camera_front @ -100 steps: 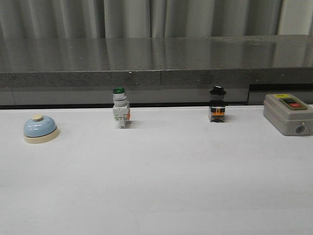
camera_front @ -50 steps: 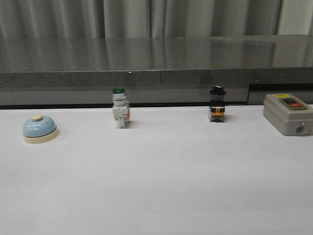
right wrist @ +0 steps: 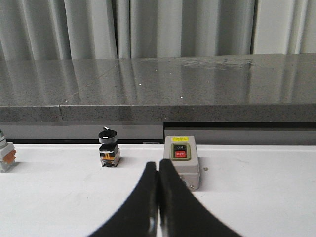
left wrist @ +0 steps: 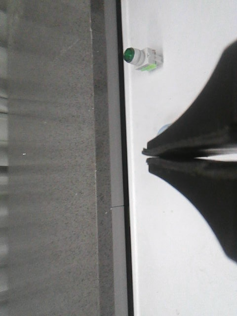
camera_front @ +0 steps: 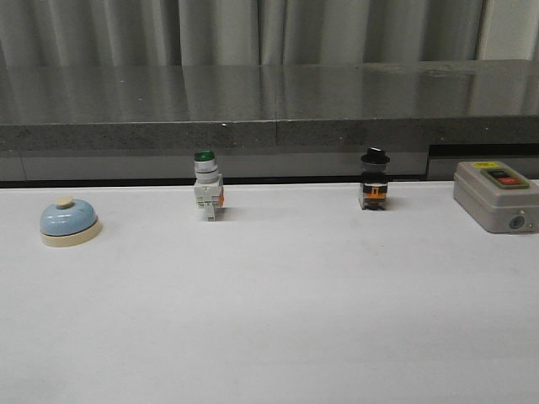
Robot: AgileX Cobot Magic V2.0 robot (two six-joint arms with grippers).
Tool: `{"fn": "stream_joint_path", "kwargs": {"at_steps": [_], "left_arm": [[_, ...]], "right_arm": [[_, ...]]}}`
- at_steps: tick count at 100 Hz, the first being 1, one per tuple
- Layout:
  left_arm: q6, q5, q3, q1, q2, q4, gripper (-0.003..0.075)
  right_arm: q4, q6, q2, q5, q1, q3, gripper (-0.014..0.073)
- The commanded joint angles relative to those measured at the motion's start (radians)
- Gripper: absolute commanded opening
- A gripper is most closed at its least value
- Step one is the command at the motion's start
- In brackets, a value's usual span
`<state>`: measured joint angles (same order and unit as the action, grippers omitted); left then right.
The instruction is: Place and press bell with both arms
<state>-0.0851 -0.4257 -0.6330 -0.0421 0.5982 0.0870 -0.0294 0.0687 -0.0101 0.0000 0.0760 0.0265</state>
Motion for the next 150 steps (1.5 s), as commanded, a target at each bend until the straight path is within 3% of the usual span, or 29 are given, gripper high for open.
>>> {"fn": "stream_joint_path", "kwargs": {"at_steps": [1, 29, 65, 72, 79, 96, 102, 117, 150], "left_arm": [[0.006, -0.032, -0.111, 0.003, 0.106, 0.016, -0.0020], [0.006, -0.212, -0.327, 0.003, 0.431, 0.016, -0.0020], [-0.014, -0.215, -0.405, 0.001, 0.597, 0.044, 0.0006], [-0.029, -0.217, -0.405, -0.001, 0.597, 0.048, 0.0082], [-0.029, -0.219, -0.405, -0.001, 0.597, 0.048, 0.0205], [-0.029, -0.221, -0.405, -0.001, 0.599, 0.048, 0.0631], [-0.029, -0.219, -0.405, -0.001, 0.599, 0.050, 0.0718], [-0.029, -0.215, -0.405, -0.001, 0.609, 0.050, 0.0654], [-0.029, -0.133, -0.483, -0.062, 0.793, 0.056, 0.0652]], "right_arm": [[-0.001, -0.002, -0.018, -0.077, -0.005, -0.014, -0.0060], [-0.001, -0.002, -0.018, -0.077, -0.005, -0.014, -0.0060], [-0.001, -0.002, -0.018, -0.077, -0.005, -0.014, -0.0060], [-0.001, -0.002, -0.018, -0.077, -0.005, -0.014, -0.0060], [-0.001, -0.002, -0.018, -0.077, -0.005, -0.014, -0.0060], [-0.001, -0.002, -0.018, -0.077, -0.005, -0.014, -0.0060], [-0.001, -0.002, -0.018, -0.077, -0.005, -0.014, -0.0060], [-0.001, -0.002, -0.018, -0.077, -0.005, -0.014, -0.0060], [-0.001, -0.002, -0.018, -0.077, -0.005, -0.014, -0.0060]]}}
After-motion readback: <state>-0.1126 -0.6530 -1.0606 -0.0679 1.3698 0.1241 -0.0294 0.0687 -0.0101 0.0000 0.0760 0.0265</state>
